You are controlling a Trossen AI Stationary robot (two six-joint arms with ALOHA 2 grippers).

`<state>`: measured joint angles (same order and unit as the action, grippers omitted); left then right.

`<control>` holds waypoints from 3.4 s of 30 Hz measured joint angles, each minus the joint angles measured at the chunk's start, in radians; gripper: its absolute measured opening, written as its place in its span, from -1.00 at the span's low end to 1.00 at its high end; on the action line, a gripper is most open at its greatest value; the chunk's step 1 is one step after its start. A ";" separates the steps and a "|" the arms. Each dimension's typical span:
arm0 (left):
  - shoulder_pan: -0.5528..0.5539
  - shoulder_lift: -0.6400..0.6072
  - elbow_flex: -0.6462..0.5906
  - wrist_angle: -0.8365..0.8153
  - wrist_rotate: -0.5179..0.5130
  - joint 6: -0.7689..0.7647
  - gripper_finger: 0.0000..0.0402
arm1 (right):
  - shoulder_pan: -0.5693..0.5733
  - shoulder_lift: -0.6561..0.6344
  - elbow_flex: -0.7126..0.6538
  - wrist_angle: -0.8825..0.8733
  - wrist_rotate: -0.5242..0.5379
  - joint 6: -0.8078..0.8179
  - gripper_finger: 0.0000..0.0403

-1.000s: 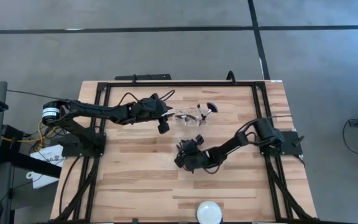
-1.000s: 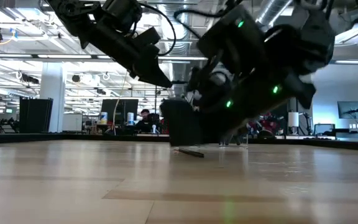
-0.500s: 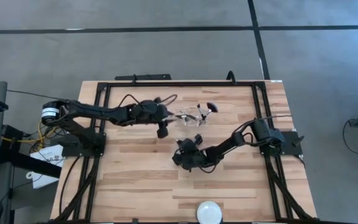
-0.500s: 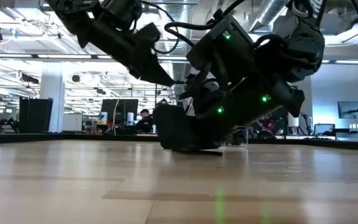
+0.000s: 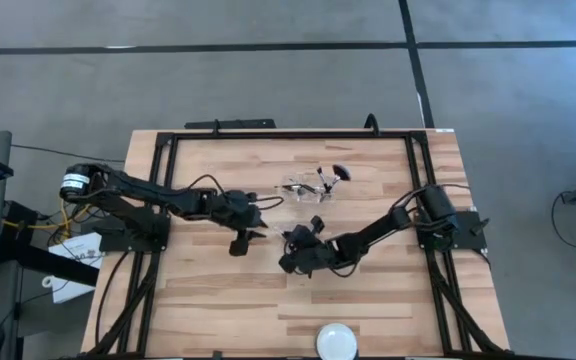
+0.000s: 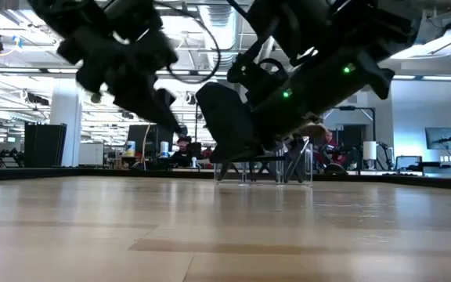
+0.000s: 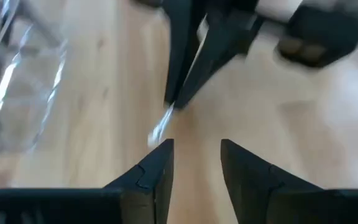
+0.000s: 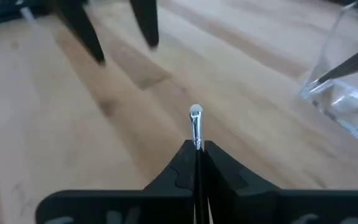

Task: Put items in baskets/containers
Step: Put the black eyeshadow brush into the transparent organizer

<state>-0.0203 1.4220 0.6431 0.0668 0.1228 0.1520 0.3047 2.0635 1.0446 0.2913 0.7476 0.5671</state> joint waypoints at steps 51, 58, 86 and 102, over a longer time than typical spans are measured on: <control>0.000 0.003 -0.182 0.380 -0.017 0.031 -0.54 | -0.043 -0.030 0.000 0.230 -0.176 -0.002 -0.96; 0.000 0.002 -0.182 0.380 -0.015 0.031 -0.58 | -0.043 -0.030 0.000 0.244 -0.176 -0.002 -0.96; 0.001 0.003 -0.181 0.378 -0.026 0.029 -0.98 | -0.043 -0.035 0.004 0.285 -0.173 -0.054 -0.71; -0.004 0.003 -0.181 0.334 0.023 0.012 -0.70 | -0.024 -0.005 0.020 0.149 -0.302 0.061 -0.57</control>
<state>-0.0239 1.4246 0.4625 0.4006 0.1454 0.1638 0.2810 2.0581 1.0648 0.4400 0.4455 0.6282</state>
